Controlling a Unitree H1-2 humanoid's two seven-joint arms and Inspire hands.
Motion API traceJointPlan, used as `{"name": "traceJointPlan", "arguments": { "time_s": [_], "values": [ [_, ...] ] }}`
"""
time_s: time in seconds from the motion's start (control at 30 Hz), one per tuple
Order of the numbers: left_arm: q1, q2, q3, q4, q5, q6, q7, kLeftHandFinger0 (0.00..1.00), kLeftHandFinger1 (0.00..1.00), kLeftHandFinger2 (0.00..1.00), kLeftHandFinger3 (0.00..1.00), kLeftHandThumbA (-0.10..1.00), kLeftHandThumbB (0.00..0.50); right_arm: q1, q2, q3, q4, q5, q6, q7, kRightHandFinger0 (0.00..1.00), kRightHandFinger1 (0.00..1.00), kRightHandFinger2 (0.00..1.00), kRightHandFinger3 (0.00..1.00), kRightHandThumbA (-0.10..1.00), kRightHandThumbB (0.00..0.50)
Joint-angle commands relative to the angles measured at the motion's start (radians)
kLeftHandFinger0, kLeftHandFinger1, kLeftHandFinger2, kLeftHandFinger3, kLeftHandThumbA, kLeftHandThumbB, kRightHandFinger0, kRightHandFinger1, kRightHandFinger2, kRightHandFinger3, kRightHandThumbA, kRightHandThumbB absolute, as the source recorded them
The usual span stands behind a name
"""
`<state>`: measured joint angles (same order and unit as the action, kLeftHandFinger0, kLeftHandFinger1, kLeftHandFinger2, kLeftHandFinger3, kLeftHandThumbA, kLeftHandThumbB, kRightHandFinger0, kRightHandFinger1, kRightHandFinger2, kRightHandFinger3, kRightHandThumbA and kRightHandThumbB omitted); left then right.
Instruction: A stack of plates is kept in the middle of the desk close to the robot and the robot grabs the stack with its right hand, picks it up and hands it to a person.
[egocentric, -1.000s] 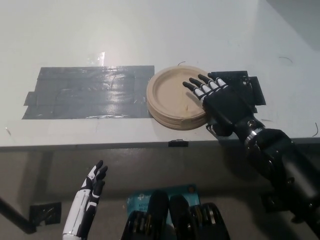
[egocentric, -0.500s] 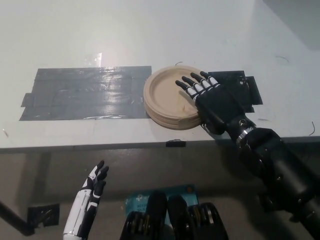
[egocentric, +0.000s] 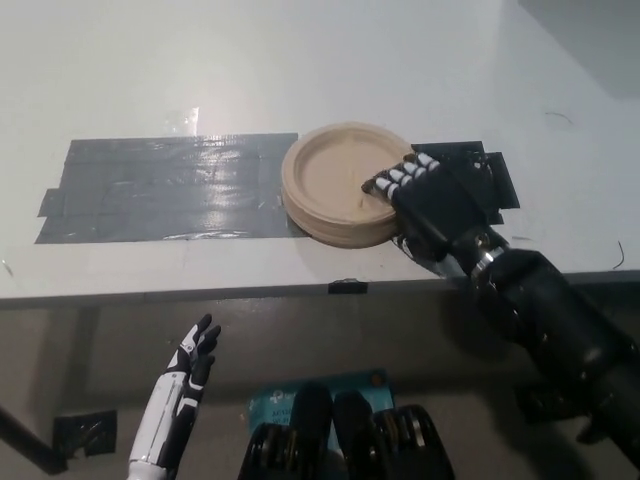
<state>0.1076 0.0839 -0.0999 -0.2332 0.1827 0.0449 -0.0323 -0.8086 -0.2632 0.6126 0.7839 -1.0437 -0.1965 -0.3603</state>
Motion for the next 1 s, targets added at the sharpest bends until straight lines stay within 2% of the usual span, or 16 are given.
{"name": "traceJointPlan", "arguments": {
  "time_s": [0.0,0.1,0.23,0.3,0.33,0.4,0.43,0.5,0.57,0.7,0.8,0.83,0.87,0.9,0.93,0.97],
  "values": [
    [-0.007,0.006,0.0,-0.019,0.002,-0.016,-0.006,1.0,1.0,1.0,1.0,1.0,0.0,-0.014,-0.008,0.031,0.065,-0.023,-0.046,-0.123,0.0,0.2,0.66,0.3,-0.1,0.24],
    [-0.005,0.006,0.001,-0.018,-0.004,-0.018,-0.008,1.0,1.0,1.0,1.0,1.0,0.0,-0.02,-0.013,0.041,0.097,-0.023,-0.082,-0.231,0.0,0.23,0.72,0.22,-0.1,0.234],
    [-0.004,0.005,0.0,-0.018,0.001,-0.019,-0.007,1.0,1.0,1.0,1.0,1.0,0.0,-0.026,-0.027,0.048,0.102,-0.024,-0.108,-0.312,0.0,0.23,0.73,0.22,-0.1,0.24],
    [-0.005,0.005,0.0,-0.02,-0.005,-0.017,-0.01,1.0,1.0,1.0,1.0,1.0,0.0,-0.031,-0.045,0.043,0.076,-0.026,-0.106,-0.328,0.0,0.13,0.55,0.28,-0.1,0.26],
    [-0.006,0.004,0.0,-0.022,-0.005,-0.011,-0.01,1.0,1.0,1.0,1.0,1.0,0.0,-0.037,-0.05,0.044,0.077,-0.026,-0.12,-0.362,0.0,0.04,0.41,0.22,-0.1,0.261],
    [-0.008,0.004,0.0,-0.023,-0.006,-0.009,-0.011,1.0,1.0,1.0,1.0,1.0,0.0,-0.039,-0.062,0.04,0.056,-0.026,-0.124,-0.378,0.0,0.0,0.33,0.24,-0.1,0.251],
    [-0.008,0.003,-0.001,-0.023,-0.003,-0.008,-0.01,1.0,1.0,1.0,1.0,1.0,0.0,-0.038,-0.074,0.034,0.027,-0.026,-0.122,-0.379,0.0,0.06,0.26,0.26,-0.1,0.264],
    [-0.01,0.005,0.0,-0.023,-0.002,-0.007,-0.011,1.0,1.0,1.0,1.0,1.0,0.0,-0.041,-0.088,0.022,-0.012,-0.032,-0.128,-0.424,0.0,0.01,0.12,0.14,-0.1,0.273],
    [-0.01,0.007,0.001,-0.022,0.0,-0.008,-0.01,1.0,1.0,1.0,1.0,1.0,0.0,-0.04,-0.098,0.01,-0.055,-0.032,-0.125,-0.44,0.0,0.0,0.11,0.12,-0.1,0.253],
    [-0.008,0.008,0.004,-0.02,-0.004,-0.015,-0.009,1.0,1.0,1.0,1.0,1.0,0.0,-0.031,-0.133,-0.029,-0.201,-0.023,-0.116,-0.389,0.0,0.0,0.28,0.19,-0.1,0.25],
    [-0.008,0.01,0.005,-0.012,-0.01,-0.026,-0.01,1.0,1.0,1.0,1.0,1.0,0.0,-0.017,-0.162,-0.073,-0.328,-0.01,-0.108,-0.343,0.0,0.0,0.56,0.38,-0.1,0.231],
    [-0.009,0.01,0.005,-0.011,-0.009,-0.03,-0.009,1.0,1.0,1.0,1.0,1.0,0.0,-0.011,-0.171,-0.09,-0.38,-0.002,-0.105,-0.319,0.0,0.0,0.72,0.5,-0.1,0.228],
    [-0.008,0.01,0.005,-0.011,-0.009,-0.03,-0.009,1.0,1.0,1.0,1.0,1.0,0.0,-0.007,-0.176,-0.101,-0.408,-0.001,-0.104,-0.311,0.0,0.0,0.78,0.54,-0.1,0.228],
    [-0.008,0.009,0.005,-0.013,-0.008,-0.027,-0.009,1.0,1.0,1.0,1.0,1.0,0.0,-0.001,-0.181,-0.114,-0.443,0.004,-0.108,-0.308,0.0,0.0,0.77,0.62,-0.1,0.23],
    [-0.008,0.008,0.005,-0.015,-0.009,-0.023,-0.009,1.0,1.0,1.0,1.0,1.0,0.0,0.003,-0.184,-0.128,-0.473,0.01,-0.116,-0.303,0.0,0.07,0.75,0.62,-0.1,0.24],
    [-0.007,0.008,0.005,-0.016,-0.01,-0.022,-0.009,1.0,1.0,1.0,1.0,1.0,0.0,0.005,-0.185,-0.136,-0.487,0.009,-0.12,-0.3,0.0,0.0,0.72,0.69,-0.1,0.255]
  ]
}}
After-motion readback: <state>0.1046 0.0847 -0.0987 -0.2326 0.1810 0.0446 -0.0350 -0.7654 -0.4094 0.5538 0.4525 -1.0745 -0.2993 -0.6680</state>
